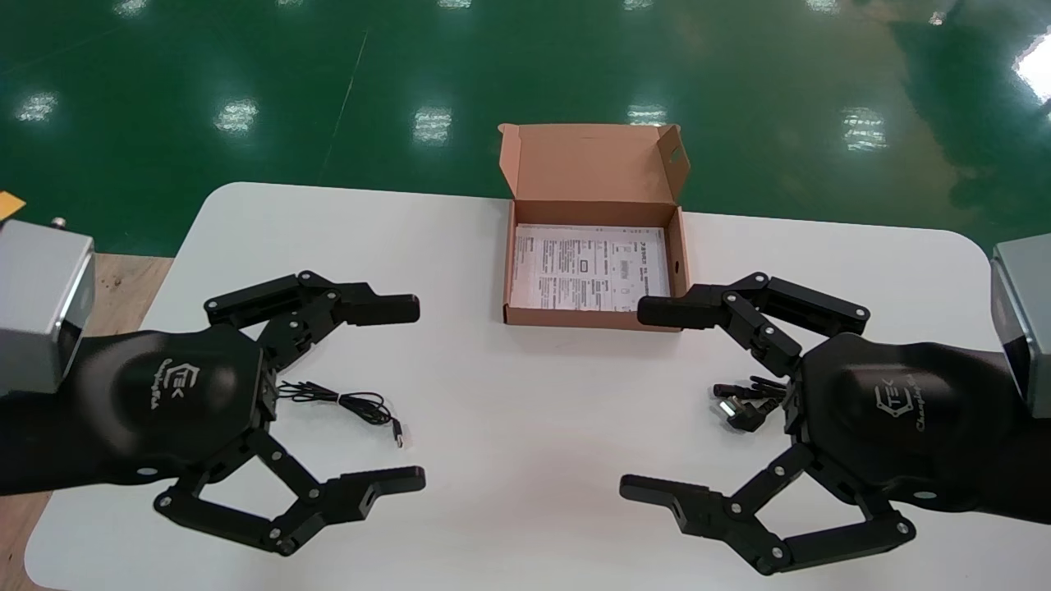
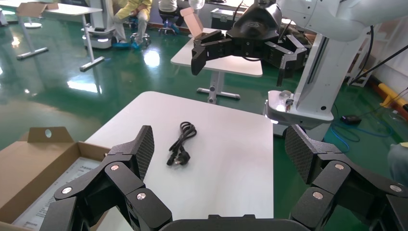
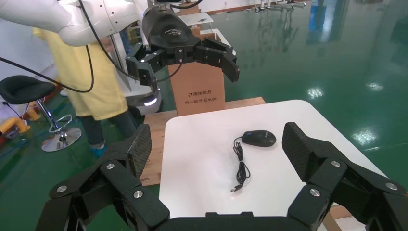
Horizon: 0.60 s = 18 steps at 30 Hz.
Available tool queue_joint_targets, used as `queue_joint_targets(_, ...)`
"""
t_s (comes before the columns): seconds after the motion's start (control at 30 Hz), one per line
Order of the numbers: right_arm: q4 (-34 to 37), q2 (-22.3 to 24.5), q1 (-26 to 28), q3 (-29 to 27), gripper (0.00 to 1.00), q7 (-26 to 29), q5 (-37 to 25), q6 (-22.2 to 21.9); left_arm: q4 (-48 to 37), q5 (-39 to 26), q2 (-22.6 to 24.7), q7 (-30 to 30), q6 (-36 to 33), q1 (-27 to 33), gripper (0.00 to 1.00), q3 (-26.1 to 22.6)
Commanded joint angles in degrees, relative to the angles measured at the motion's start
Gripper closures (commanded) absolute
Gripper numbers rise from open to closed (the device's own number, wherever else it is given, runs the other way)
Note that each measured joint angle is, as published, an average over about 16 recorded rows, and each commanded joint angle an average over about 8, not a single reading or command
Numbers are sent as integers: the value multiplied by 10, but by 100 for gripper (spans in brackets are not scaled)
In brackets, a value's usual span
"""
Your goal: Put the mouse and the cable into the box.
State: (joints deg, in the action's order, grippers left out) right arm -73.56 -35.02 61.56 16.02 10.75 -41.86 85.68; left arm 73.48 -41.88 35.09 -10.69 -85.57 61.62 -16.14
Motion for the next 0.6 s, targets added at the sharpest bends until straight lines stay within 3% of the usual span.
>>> queue_joint_targets(0.03,0,0,0,0,0,0,0,0,0,0,0,0,0,0,0,0)
queue_joint_targets(0.6,2,1,2,1,0,-2,-4,1,5,-13,-1,3,-9,7,0,-6)
